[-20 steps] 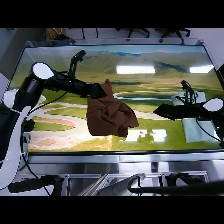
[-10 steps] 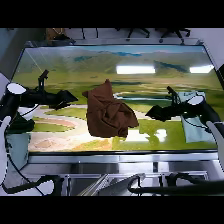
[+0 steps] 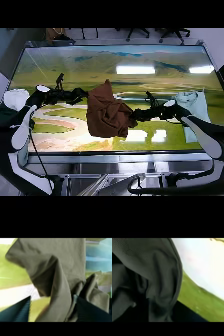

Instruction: Fold the shirts.

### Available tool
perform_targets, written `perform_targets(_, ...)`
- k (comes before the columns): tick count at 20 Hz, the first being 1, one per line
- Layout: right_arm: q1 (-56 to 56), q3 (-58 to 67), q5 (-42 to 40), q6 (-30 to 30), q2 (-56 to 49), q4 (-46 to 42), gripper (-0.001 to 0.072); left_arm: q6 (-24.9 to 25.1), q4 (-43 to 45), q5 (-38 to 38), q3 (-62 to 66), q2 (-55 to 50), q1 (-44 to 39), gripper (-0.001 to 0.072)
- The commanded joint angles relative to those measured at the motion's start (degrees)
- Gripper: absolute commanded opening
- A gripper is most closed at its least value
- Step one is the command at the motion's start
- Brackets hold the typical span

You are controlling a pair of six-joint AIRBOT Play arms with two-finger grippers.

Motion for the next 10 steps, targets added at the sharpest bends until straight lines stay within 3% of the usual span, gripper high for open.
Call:
perform_targets(1,2.5,2.2,-1.8,-3.0,-1.9,0.5,0.0222,-1.2,-0.6,-1.8,7.4,-7.6,-1.9,0.0357)
perform_targets(2,2.4,3.4,-0.8,-3.0,-1.6,0.7,0.0219,-1.3,-0.6,-3.0,8.8,-9.0,-2.3,0.0253)
perform_targets(3,2.1,4.8,0.7,-3.0,-1.2,0.6,0.0087,-1.5,-0.8,-4.4,10.3,-10.1,-2.3,0.0133)
perform_targets(4,1.8,6.2,2.3,-3.2,-0.6,0.6,0.0018,-1.7,-0.8,-6.5,12.3,-11.1,-2.4,0.0010)
perform_targets(10,-4.5,15.4,9.1,-1.5,7.1,0.6,0.0016,-4.7,-0.7,-14.9,23.8,-5.5,-2.4,0.0005)
